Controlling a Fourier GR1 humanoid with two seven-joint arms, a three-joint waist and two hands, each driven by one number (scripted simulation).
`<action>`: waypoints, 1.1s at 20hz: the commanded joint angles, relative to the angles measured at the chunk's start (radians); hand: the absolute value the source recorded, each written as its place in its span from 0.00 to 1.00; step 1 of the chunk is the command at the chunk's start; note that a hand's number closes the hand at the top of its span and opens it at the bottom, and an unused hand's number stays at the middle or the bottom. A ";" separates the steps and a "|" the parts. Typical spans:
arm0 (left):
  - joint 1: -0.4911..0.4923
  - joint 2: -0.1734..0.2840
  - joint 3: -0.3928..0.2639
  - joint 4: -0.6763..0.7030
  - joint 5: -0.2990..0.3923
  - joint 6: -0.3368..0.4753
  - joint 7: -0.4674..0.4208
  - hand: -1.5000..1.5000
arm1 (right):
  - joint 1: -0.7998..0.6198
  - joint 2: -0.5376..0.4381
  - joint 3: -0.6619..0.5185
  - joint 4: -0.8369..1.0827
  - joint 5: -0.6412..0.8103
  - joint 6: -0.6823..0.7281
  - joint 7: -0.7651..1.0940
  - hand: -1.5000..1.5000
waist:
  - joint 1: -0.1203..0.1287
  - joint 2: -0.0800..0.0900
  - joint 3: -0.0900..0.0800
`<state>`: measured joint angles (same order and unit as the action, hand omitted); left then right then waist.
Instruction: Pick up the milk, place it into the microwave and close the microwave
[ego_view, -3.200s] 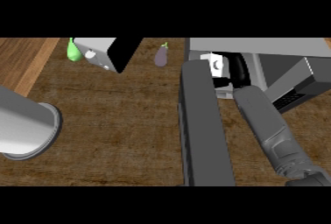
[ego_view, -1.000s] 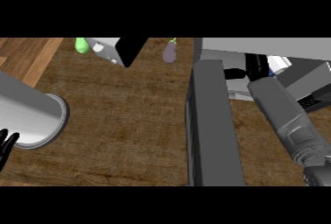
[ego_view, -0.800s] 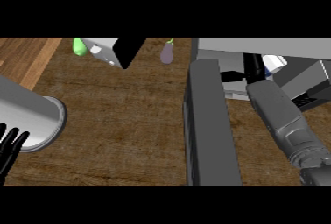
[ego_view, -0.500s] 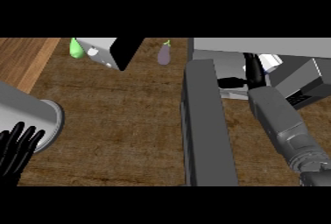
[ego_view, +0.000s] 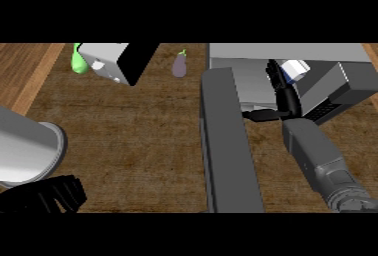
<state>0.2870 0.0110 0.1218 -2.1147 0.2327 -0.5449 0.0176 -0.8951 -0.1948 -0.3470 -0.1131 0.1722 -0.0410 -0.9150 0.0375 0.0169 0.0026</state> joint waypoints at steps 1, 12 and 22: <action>0.011 -0.010 -0.059 -0.026 -0.006 0.017 0.053 1.00 | 0.068 0.020 -0.003 -0.023 -0.021 0.110 -0.036 0.00 | -0.021 -0.012 -0.001; -0.099 -0.011 -0.301 0.036 -0.151 0.138 0.095 1.00 | 0.316 0.033 0.060 -0.183 -0.026 0.161 -0.082 0.00 | -0.051 -0.021 -0.003; -0.345 -0.011 -0.507 0.298 -0.342 0.321 0.019 1.00 | 0.584 0.057 0.107 -0.459 -0.063 0.182 -0.073 0.00 | -0.066 -0.021 -0.004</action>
<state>0.0640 0.0007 -0.2947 -1.9028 -0.0389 -0.2981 0.0280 -0.3861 -0.1680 -0.2603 -0.4888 0.1133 0.1520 -0.9653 -0.0237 -0.0058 -0.0014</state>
